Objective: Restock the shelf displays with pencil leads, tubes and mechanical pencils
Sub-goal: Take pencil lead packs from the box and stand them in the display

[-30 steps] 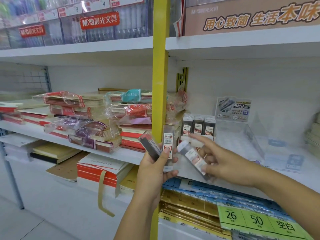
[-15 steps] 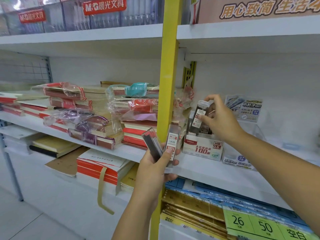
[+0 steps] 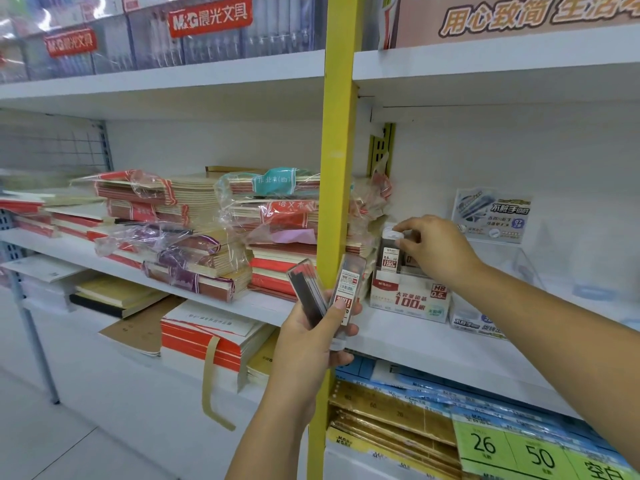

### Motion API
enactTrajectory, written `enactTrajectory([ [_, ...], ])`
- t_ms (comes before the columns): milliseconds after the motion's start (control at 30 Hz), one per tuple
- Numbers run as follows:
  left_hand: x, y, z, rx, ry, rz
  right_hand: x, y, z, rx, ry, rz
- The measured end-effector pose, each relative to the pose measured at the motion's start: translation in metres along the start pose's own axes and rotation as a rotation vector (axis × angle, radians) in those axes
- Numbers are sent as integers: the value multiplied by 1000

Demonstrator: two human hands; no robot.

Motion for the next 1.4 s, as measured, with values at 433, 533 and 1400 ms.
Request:
enactTrajectory([
  [433, 3, -23, 12, -243, 54, -119, -38, 21, 104, -307, 58, -800],
  [533, -3, -21, 12, -215, 92, -40, -20, 27, 113, -222, -38, -838],
  [1400, 2, -2, 8, -148, 5, -195, -21, 34, 25, 176, 73, -393],
])
Point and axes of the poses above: each hand's wrist, its own z-axis away from the middle knuckle, its own y-axis out of the back of the hand, x = y × z, the point moved 5 cm from there along -z, towards the middle knuckle, and after that the axes turned 3 degrees about -x, right-handed, at the moved point
